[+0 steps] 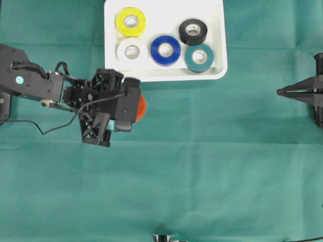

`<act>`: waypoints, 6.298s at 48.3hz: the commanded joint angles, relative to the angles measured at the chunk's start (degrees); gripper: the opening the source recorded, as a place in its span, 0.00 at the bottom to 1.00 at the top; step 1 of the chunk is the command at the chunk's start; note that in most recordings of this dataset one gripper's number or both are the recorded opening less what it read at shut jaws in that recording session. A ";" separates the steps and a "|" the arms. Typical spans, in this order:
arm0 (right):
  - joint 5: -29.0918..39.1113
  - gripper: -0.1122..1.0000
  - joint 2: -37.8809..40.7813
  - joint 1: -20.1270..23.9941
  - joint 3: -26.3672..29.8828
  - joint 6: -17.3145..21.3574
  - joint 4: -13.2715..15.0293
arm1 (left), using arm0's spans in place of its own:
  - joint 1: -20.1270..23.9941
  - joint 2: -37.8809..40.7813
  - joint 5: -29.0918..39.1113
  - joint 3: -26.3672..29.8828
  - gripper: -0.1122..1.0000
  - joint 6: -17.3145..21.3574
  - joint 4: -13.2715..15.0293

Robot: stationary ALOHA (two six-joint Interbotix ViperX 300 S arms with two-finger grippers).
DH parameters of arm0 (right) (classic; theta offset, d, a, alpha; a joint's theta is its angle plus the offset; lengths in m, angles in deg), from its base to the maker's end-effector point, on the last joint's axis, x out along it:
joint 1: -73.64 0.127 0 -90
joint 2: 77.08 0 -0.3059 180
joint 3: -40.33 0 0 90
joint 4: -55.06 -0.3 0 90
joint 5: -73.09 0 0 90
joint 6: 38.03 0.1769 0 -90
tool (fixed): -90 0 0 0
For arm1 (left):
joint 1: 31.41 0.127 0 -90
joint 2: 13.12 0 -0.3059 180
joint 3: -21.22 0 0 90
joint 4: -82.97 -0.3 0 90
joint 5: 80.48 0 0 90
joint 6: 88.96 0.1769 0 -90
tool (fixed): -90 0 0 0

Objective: Put the tape into the white case with the left arm.

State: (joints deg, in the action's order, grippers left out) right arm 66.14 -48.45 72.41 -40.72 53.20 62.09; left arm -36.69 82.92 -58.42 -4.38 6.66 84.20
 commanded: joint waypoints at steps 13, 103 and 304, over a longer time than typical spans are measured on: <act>-0.62 0.02 0.97 -0.09 0.44 0.00 0.00 | 11.34 -0.09 -0.97 4.31 0.35 9.58 -0.18; -0.53 0.02 0.88 -0.09 0.44 -0.09 0.00 | 26.81 16.52 -8.79 18.02 0.98 23.03 -0.18; -0.62 0.02 0.97 -0.09 0.35 -0.09 1.85 | 8.35 -61.35 -27.42 -44.91 0.97 3.43 0.18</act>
State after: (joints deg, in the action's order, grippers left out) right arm 66.14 -48.36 72.41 -40.72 53.20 63.76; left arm -28.51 22.27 -85.31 -49.29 10.00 84.46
